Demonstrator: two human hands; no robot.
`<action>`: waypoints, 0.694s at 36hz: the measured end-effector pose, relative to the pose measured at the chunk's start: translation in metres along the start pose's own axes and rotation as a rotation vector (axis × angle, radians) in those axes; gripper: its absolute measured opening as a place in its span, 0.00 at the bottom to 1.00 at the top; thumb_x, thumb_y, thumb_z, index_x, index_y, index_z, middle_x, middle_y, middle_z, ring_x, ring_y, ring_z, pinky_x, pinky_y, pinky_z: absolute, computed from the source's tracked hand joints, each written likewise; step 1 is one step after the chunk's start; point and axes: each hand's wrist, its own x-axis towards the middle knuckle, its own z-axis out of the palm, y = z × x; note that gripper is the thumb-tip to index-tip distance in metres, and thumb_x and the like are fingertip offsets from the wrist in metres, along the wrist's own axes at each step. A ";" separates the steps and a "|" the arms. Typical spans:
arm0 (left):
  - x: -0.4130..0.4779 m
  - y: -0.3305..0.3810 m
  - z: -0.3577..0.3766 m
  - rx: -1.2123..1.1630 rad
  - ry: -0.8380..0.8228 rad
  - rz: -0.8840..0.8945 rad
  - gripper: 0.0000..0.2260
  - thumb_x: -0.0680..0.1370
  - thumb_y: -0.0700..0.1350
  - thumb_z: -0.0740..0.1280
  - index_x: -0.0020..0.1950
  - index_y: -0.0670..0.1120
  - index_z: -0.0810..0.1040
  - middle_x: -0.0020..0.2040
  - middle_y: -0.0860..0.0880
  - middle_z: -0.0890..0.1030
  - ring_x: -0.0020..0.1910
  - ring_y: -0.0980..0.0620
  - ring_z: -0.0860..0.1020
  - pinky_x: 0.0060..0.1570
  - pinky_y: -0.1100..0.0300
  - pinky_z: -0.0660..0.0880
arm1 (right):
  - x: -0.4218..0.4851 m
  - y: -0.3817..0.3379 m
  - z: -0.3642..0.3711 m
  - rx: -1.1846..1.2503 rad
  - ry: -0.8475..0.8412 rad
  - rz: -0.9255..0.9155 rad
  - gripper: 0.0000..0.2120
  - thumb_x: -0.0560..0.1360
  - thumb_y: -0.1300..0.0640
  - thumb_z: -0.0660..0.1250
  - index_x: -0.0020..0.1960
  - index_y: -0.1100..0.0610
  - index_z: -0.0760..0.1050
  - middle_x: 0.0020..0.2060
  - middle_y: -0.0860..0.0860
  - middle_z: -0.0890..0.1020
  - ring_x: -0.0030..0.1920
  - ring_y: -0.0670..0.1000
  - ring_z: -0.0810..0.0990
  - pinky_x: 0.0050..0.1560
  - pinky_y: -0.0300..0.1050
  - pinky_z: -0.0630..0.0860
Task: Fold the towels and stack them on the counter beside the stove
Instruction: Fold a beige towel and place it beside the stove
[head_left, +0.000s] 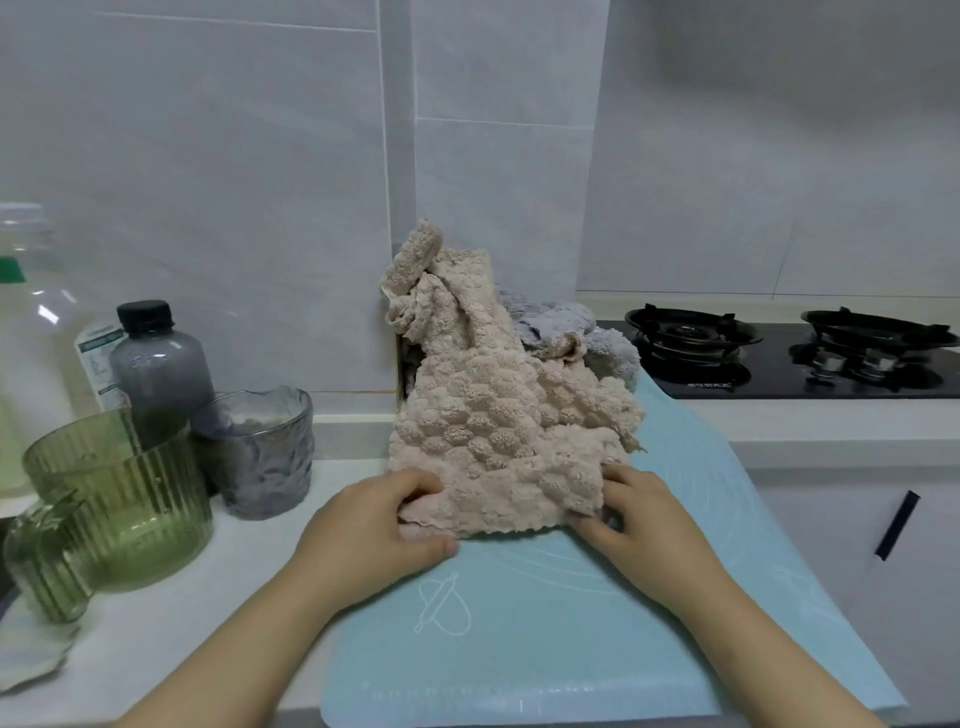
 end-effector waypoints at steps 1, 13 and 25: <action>0.000 0.000 0.001 0.019 -0.005 0.015 0.23 0.62 0.64 0.69 0.56 0.62 0.74 0.49 0.63 0.77 0.53 0.58 0.76 0.51 0.63 0.71 | 0.000 0.002 0.001 0.011 0.041 0.000 0.11 0.74 0.50 0.66 0.51 0.56 0.80 0.50 0.40 0.72 0.55 0.49 0.70 0.48 0.31 0.64; -0.004 0.017 -0.028 -0.175 0.184 0.221 0.17 0.60 0.53 0.61 0.46 0.69 0.69 0.40 0.80 0.73 0.42 0.79 0.73 0.44 0.79 0.67 | -0.013 -0.012 -0.038 0.724 0.417 0.198 0.05 0.63 0.56 0.66 0.33 0.53 0.69 0.29 0.45 0.75 0.34 0.47 0.75 0.36 0.40 0.70; -0.012 0.040 -0.074 -0.245 -0.657 0.059 0.35 0.60 0.78 0.57 0.40 0.49 0.83 0.37 0.52 0.82 0.35 0.57 0.76 0.38 0.63 0.72 | -0.017 -0.010 -0.072 0.548 -0.232 0.508 0.24 0.76 0.41 0.57 0.33 0.58 0.75 0.23 0.46 0.70 0.27 0.47 0.68 0.32 0.37 0.66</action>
